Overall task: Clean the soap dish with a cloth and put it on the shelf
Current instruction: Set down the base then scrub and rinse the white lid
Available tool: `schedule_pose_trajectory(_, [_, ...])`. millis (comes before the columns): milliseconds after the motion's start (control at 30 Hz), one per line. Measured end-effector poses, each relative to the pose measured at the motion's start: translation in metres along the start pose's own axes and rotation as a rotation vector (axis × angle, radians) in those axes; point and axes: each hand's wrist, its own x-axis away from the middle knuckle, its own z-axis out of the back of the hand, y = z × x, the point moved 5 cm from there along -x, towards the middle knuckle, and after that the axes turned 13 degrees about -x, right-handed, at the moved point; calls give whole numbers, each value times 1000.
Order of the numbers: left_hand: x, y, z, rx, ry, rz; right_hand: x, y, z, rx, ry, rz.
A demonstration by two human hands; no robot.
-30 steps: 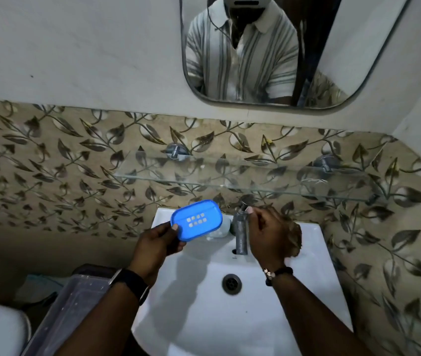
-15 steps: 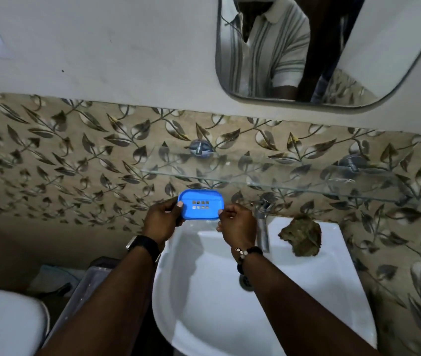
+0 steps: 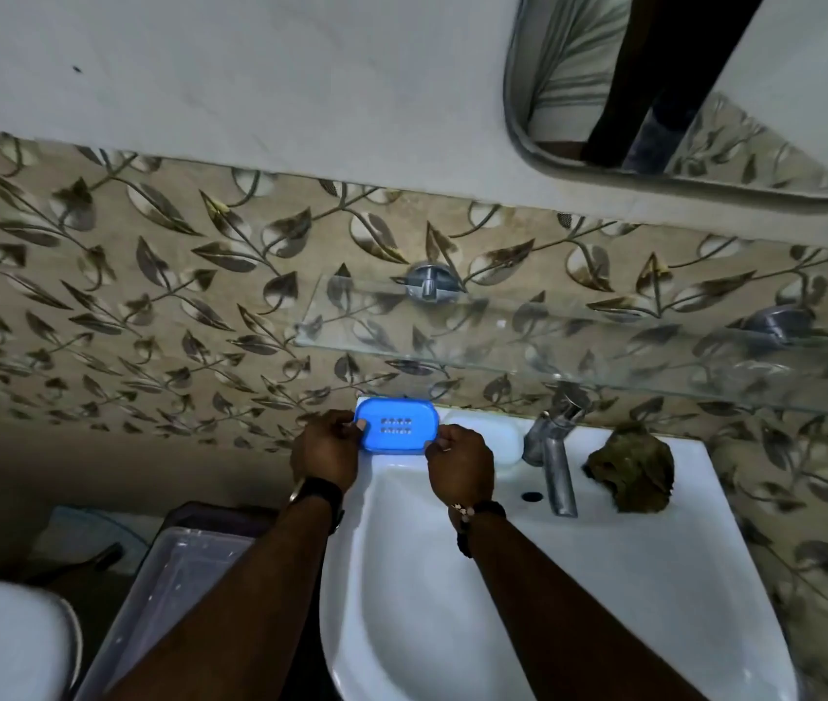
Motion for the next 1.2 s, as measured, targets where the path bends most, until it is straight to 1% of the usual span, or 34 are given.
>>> schedule_pose_trajectory(67, [-2, -3, -4, -45, 11, -12, -2, 0, -3, 51, 8, 17])
schedule_pose_trajectory(233, [-3, -10, -8, -10, 57, -11, -3, -1, -8, 264, -18, 87])
schedule_pose_trajectory(300, [-3, -11, -11, 7, 57, -12, 0, -3, -8, 297, -5, 136])
schedule_pose_trajectory(433, [-2, -9, -16, -3, 35, -15, 7, -1, 3, 152, 76, 233])
schedule_pose_trajectory(500, [0, -7, -16, -9, 57, -27, 11, 5, 15, 77, 182, 252])
schedule_pose_trajectory(567, [7, -3, -12, -43, 123, -57, 15, 15, 30, -26, 335, 256])
schedule_pose_trajectory(633, [21, 5, -7, -89, 244, -131, 19, 28, 45, -133, 441, 186])
schedule_pose_trajectory(700, [41, 22, -9, -121, 316, -276, 20, 43, 56, -195, 499, 64])
schedule_pose_trajectory(767, [63, 44, -24, -190, 260, -488, 15, 62, 54, -238, 486, -53])
schedule_pose_trajectory(833, [82, 63, -46, -319, 174, -675, 6, 83, 42, -330, 483, -169])
schedule_pose_trajectory(867, [88, 71, -54, -383, 135, -733, 4, 92, 37, -362, 513, -225])
schedule_pose_trajectory(933, [95, 83, -66, -498, 84, -826, 7, 86, 35, -405, 514, -311])
schedule_pose_trajectory(1000, [97, 91, -72, -598, 54, -876, 14, 75, 39, -403, 524, -343])
schedule_pose_trajectory(1067, [94, 94, -76, -666, 41, -882, 6, 91, 35, -426, 515, -390])
schedule_pose_trajectory(1133, [91, 94, -77, -723, 45, -885, -13, 119, 25, -415, 432, -411])
schedule_pose_trajectory(1200, [89, 95, -79, -773, 50, -903, -23, 121, 25, -382, 346, -455])
